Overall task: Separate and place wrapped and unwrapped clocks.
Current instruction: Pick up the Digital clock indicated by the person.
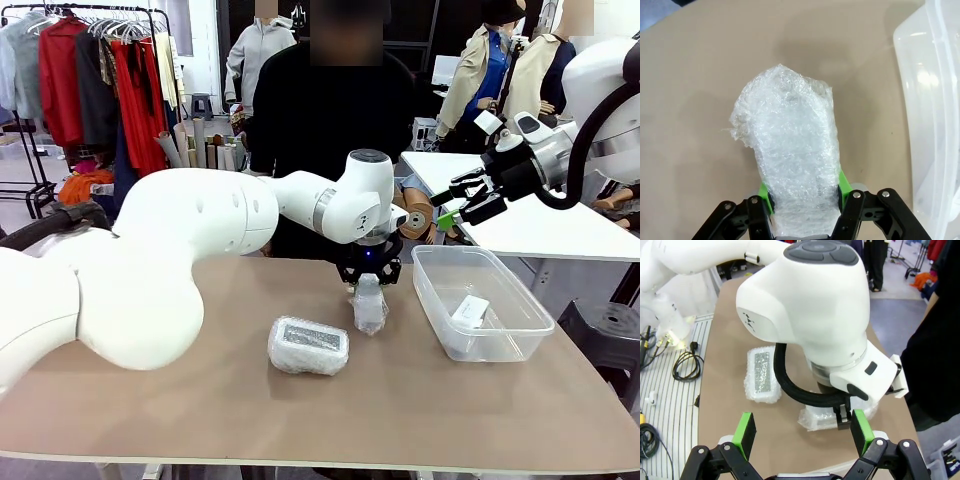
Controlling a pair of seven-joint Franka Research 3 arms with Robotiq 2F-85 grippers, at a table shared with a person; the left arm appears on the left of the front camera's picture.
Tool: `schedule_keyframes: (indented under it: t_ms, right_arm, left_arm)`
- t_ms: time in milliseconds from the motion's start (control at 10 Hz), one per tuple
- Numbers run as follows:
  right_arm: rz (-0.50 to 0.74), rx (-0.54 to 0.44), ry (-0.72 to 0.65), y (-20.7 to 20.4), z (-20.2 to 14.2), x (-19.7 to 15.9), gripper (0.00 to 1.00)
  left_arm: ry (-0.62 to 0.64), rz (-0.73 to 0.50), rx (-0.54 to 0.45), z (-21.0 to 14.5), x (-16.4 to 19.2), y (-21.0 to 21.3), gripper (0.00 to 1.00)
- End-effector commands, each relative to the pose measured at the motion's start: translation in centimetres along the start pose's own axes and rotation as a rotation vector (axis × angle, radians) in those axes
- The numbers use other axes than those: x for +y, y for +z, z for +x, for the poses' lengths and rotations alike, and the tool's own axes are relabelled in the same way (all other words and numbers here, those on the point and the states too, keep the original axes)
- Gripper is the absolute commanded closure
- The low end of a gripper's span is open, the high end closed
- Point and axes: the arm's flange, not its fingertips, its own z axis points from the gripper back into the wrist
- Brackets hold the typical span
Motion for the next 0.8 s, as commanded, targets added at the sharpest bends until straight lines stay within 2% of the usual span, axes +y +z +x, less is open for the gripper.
schedule_keyframes:
  t_ms: [0,300,700]
  right_arm:
    - [-0.018,-0.003,-0.005,-0.2,0.2,0.0,0.00]
    - [-0.018,-0.003,-0.005,-0.2,0.2,0.0,0.00]
    - [-0.018,-0.003,-0.005,-0.2,0.2,0.0,0.00]
  left_arm:
    - [0.042,-0.038,-0.023,-0.4,1.5,3.2,1.00]
    - [0.026,-0.049,-0.002,-1.5,3.5,6.9,1.00]
    - [-0.061,-0.019,0.033,-3.5,6.4,11.2,1.00]
